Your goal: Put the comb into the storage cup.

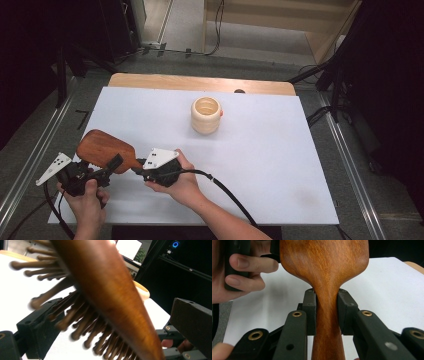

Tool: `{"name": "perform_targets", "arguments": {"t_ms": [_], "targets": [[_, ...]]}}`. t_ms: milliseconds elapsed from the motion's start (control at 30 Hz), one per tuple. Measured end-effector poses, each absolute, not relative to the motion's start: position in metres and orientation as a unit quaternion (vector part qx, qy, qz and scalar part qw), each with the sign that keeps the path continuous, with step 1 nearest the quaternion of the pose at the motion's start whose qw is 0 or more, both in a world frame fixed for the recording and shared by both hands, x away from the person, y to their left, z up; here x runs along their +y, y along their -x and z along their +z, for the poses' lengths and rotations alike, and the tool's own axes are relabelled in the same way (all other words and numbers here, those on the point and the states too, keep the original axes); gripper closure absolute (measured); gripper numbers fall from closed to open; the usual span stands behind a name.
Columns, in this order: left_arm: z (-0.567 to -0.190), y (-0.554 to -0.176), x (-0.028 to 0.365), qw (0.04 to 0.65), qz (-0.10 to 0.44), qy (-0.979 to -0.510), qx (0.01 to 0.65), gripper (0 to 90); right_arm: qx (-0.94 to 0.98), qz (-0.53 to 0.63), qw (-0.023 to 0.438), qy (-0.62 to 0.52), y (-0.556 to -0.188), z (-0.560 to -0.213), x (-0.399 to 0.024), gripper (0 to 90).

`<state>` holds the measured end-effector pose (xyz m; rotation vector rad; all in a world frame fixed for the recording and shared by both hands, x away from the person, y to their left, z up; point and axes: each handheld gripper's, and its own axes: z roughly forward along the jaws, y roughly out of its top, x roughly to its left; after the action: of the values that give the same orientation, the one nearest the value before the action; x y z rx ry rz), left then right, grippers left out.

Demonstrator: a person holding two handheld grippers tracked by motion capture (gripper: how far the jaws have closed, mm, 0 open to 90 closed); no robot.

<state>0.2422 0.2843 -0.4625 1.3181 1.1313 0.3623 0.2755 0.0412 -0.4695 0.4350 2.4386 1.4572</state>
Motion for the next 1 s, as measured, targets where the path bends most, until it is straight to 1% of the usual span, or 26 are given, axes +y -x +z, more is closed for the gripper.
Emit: {"name": "perform_targets", "arguments": {"t_ms": [167, 200, 267, 333, 367, 400, 433, 500, 567, 633, 700, 733, 833, 1000], "targets": [[-0.462, -0.242, 0.284, 0.634, 0.158, -0.567, 0.502, 8.7, 0.836, 0.509, 0.131, -0.156, -0.272, -0.474, 0.045, 69.9], [-0.462, -0.242, 0.284, 0.633, 0.158, -0.567, 0.503, 8.7, 0.836, 0.509, 0.131, -0.156, -0.272, -0.474, 0.045, 69.9], [-0.462, -0.242, 0.284, 0.632, 0.156, -0.566, 0.506, 14.1, 0.834, 0.512, 0.132, -0.161, -0.270, -0.475, 0.046, 69.9], [-0.463, -0.243, 0.284, 0.630, 0.153, -0.564, 0.512, 15.5, 0.832, 0.514, 0.134, -0.160, -0.269, -0.477, 0.048, 69.9], [-0.463, -0.243, 0.285, 0.630, 0.153, -0.561, 0.515, 17.8, 0.832, 0.513, 0.136, -0.164, -0.268, -0.478, 0.048, 69.9], [-0.463, -0.243, 0.288, 0.629, 0.153, -0.552, 0.525, 28.2, 0.829, 0.517, 0.135, -0.166, -0.268, -0.479, 0.047, 69.9], [-0.463, -0.243, 0.289, 0.631, 0.148, -0.552, 0.525, 32.0, 0.827, 0.519, 0.133, -0.169, -0.269, -0.479, 0.047, 69.9], [-0.463, -0.244, 0.290, 0.633, 0.142, -0.551, 0.525, 33.0, 0.827, 0.520, 0.131, -0.170, -0.269, -0.479, 0.046, 69.8], [-0.463, -0.244, 0.290, 0.636, 0.136, -0.551, 0.523, 35.7, 0.827, 0.520, 0.136, -0.169, -0.269, -0.479, 0.046, 69.9], [-0.463, -0.245, 0.291, 0.642, 0.120, -0.549, 0.522, 38.6, 0.826, 0.521, 0.137, -0.167, -0.270, -0.479, 0.046, 69.8], [-0.463, -0.244, 0.290, 0.645, 0.116, -0.548, 0.520, 39.7, 0.826, 0.520, 0.138, -0.167, -0.270, -0.479, 0.046, 69.8], [-0.461, -0.244, 0.289, 0.649, 0.110, -0.550, 0.514, 43.9, 0.827, 0.519, 0.139, -0.165, -0.271, -0.480, 0.046, 69.7], [-0.458, -0.243, 0.286, 0.650, 0.101, -0.559, 0.504, 50.1, 0.830, 0.514, 0.143, -0.163, -0.271, -0.480, 0.046, 69.7], [-0.452, -0.242, 0.284, 0.652, 0.096, -0.567, 0.494, 55.4, 0.831, 0.513, 0.141, -0.162, -0.272, -0.479, 0.044, 69.3]]}}
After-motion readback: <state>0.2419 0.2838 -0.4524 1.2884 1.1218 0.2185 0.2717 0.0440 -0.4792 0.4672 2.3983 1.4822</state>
